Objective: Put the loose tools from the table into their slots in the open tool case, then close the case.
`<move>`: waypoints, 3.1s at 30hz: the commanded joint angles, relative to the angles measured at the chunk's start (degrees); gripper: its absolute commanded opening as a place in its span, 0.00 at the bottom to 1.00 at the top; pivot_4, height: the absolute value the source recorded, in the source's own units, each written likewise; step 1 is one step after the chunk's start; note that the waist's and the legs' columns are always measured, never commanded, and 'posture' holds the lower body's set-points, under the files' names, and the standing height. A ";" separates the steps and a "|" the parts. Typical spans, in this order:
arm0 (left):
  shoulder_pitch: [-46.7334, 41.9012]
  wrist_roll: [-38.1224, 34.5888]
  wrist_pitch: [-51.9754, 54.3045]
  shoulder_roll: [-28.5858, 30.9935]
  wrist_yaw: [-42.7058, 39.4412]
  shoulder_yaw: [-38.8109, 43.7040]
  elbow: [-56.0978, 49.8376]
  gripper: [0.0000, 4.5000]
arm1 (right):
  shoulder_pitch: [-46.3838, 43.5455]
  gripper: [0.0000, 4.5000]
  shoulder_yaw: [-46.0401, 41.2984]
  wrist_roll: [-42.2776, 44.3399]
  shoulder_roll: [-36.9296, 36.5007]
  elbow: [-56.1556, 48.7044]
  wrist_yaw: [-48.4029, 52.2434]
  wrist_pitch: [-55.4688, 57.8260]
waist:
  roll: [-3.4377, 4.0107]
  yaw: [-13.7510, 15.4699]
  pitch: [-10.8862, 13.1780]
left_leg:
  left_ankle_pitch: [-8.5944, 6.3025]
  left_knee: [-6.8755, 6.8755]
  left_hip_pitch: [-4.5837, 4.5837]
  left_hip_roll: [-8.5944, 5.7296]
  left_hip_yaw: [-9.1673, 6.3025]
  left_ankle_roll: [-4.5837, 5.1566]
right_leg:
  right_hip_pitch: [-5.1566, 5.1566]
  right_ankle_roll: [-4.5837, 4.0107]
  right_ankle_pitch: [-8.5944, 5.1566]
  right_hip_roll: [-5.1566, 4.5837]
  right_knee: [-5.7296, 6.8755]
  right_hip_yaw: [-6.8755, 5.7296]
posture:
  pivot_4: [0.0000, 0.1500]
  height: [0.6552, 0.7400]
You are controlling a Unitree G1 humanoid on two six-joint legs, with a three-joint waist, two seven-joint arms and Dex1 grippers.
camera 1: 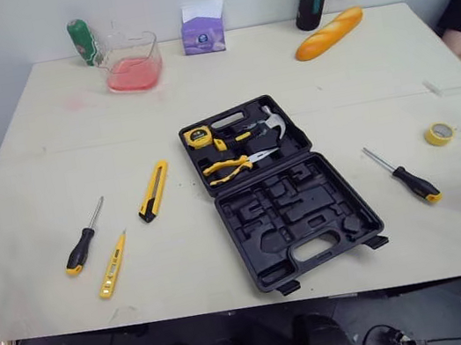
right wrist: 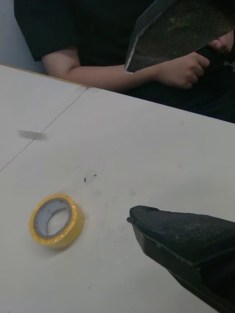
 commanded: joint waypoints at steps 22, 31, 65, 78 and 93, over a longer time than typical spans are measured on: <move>3.81 -5.28 9.64 -0.58 -3.41 2.30 -11.90 1.00 | -1.16 1.00 -0.80 1.84 2.18 -2.65 2.78 -0.60 | 0.02 0.01 0.01 | -0.01 0.03 -0.01 0.00 0.02 0.01 | 0.00 0.00 0.00 0.01 0.01 0.02 | 1.00 1.00; 3.22 -6.26 13.10 -1.66 -3.69 0.98 -19.55 1.00 | -1.48 1.00 -0.18 3.78 4.79 -7.91 8.73 1.87 | 0.02 0.11 0.01 | -0.01 0.07 -0.01 0.02 0.01 0.01 | 0.00 0.00 0.00 0.02 0.01 0.03 | 1.00 1.00; -24.64 -1.79 49.11 -31.13 17.68 -45.35 -50.95 0.01 | -10.88 0.00 16.67 -3.77 29.01 -22.91 2.76 14.18 | -0.05 1.62 -0.02 | -0.01 0.51 -0.24 0.08 -0.13 0.00 | 0.06 0.02 0.08 0.27 0.05 0.09 | 1.00 1.00; -30.11 4.00 50.48 -38.39 21.17 -50.55 -44.10 0.01 | -16.25 0.00 19.10 -6.71 32.89 -14.51 0.70 10.46 | -0.08 1.60 -0.04 | -0.01 0.61 -0.26 0.09 -0.17 0.00 | 0.08 0.01 0.09 0.27 0.09 0.09 | 1.00 1.00; -31.15 5.80 50.18 -40.17 20.98 -50.82 -42.96 0.01 | -13.75 0.00 19.34 -4.49 34.97 -18.65 7.35 10.26 | -0.09 1.70 -0.05 | -0.01 0.71 -0.25 0.09 -0.23 0.01 | 0.15 0.01 0.09 0.26 0.13 0.12 | 1.00 1.00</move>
